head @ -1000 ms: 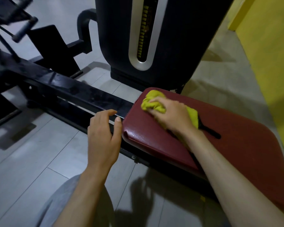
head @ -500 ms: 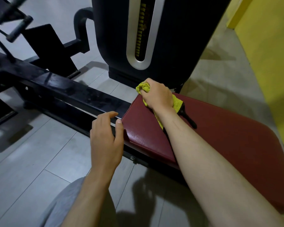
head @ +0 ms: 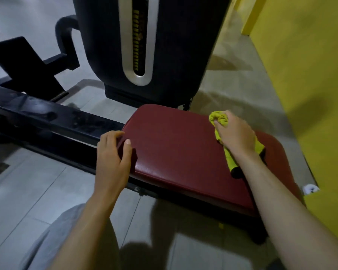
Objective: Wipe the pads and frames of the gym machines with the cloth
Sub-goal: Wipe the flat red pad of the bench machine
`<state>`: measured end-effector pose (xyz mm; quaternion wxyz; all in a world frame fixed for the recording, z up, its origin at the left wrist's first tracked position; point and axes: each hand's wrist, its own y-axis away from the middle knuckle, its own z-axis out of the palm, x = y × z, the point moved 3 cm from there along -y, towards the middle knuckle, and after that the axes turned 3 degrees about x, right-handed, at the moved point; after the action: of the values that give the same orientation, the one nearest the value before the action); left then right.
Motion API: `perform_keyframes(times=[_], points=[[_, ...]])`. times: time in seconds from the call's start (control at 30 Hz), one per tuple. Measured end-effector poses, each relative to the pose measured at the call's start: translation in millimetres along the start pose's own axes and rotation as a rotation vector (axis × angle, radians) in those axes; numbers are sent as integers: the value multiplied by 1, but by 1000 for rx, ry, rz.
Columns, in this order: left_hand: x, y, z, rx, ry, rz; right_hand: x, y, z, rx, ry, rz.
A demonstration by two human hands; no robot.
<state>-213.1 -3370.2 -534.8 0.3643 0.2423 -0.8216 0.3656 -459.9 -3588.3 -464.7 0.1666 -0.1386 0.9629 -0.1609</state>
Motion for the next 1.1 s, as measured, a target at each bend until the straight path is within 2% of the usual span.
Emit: perform_keyframes(times=[0.13, 0.2, 0.27, 0.4, 0.6, 0.7, 0.77, 0.83, 0.97, 1.1], points=[[4, -2, 3, 27, 103, -35, 96, 18, -30, 74, 48, 243], [3, -3, -1, 57, 180, -57, 113, 24, -34, 108, 36, 335], [3, -3, -2, 61, 210, -54, 109, 23, -32, 126, 52, 353], [6, -3, -2, 61, 217, -70, 37, 20, -6, 111, 70, 192], [5, 1, -4, 52, 279, -45, -175, 59, 59, 61, -160, -258], [0, 1, -3, 71, 272, -25, -205, 67, 69, 42, -223, -404], [1, 2, -3, 87, 254, -16, -188, 66, 61, -14, -244, -420], [4, 3, 1, 90, 216, 8, -157, 65, 47, -48, -242, -358], [8, 3, 9, 126, 70, 43, -64, 69, 6, 9, -140, -147], [15, -3, 8, 148, 106, 67, 39, 87, -41, 72, -41, 103]])
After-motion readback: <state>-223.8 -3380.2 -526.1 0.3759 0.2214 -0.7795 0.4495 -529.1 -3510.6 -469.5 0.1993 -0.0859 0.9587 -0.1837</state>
